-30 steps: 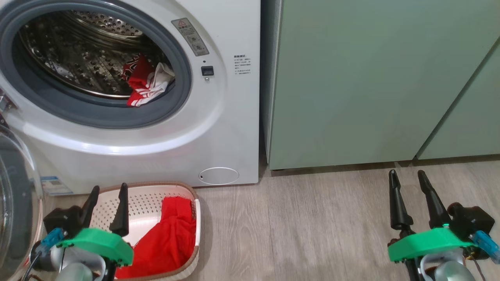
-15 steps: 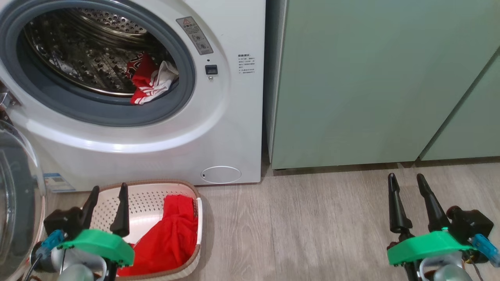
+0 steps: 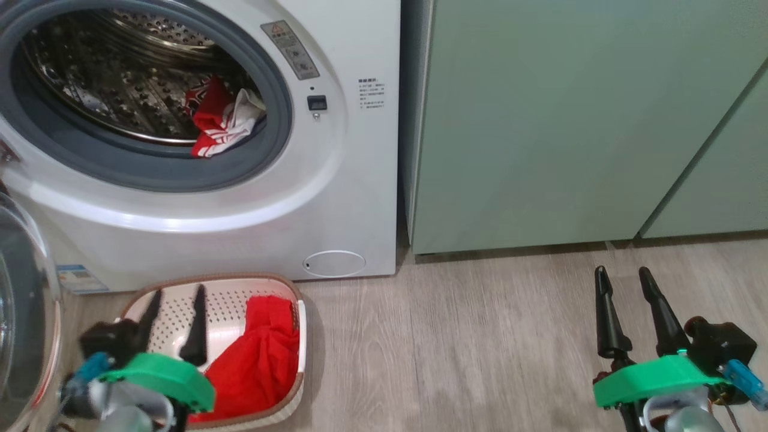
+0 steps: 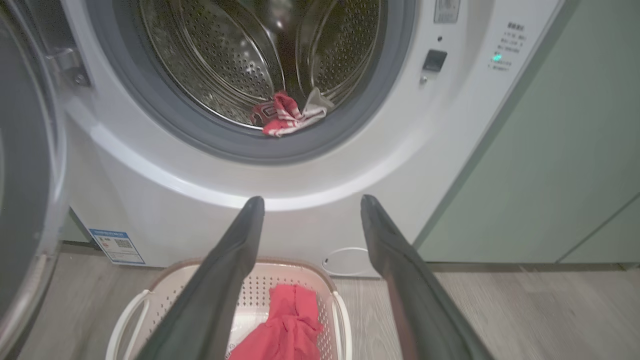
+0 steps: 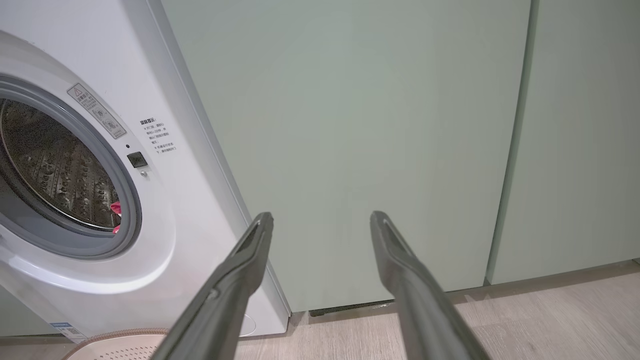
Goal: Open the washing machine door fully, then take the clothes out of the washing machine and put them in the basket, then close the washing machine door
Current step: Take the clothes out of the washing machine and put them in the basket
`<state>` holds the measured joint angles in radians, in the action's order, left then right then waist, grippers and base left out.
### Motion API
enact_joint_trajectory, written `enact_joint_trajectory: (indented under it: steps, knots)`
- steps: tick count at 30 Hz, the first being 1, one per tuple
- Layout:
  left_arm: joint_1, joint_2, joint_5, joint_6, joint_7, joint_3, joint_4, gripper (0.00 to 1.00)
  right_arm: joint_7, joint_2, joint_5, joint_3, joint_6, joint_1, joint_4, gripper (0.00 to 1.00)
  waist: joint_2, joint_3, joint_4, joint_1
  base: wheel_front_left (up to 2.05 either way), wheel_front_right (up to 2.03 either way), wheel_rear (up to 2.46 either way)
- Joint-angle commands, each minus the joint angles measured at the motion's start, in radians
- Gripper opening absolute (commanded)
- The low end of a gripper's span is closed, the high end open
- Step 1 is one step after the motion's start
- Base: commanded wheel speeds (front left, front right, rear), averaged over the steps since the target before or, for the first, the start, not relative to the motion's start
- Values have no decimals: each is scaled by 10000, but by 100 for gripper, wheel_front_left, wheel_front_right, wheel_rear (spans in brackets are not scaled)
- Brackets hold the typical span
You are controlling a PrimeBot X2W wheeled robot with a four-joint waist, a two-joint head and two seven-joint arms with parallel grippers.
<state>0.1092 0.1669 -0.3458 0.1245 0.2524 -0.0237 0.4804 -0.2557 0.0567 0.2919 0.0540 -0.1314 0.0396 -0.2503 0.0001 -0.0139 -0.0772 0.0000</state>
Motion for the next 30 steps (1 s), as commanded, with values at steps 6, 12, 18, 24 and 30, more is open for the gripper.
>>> enact_joint_trajectory:
  steps: [6, 12, 18, 24, 30]
  knots:
    - [1512, 812, -1244, 61, -542, 1005, 595, 100, -61, -22, 30, 303, 7, 485, 429, 100, -1, -551, -128, 0, 0, 0, 0]
    - [3570, 2012, -3010, 61, -1999, 2249, 922, 100, -61, -26, 12, 277, 7, 1109, 570, 100, -1, -1780, -351, 0, 0, 0, 0]
    - [5988, 3040, -4202, 61, -3701, 2838, 1520, 100, -61, -43, 38, 140, 7, 1763, 721, 100, -1, -3094, -578, 0, 0, 0, 0]
    - [8426, 4044, -5197, 61, -5483, 3250, 2134, 100, -61, -60, 215, 293, 7, 2491, 871, 100, -1, -4403, -1049, 0, 0, 0, 0]
    - [9706, 4877, -5833, 61, -6301, 3551, 2468, 100, -61, -62, 407, 424, 7, 2966, 1018, 100, -1, -5306, -1497, 0, 0, 0, 0]
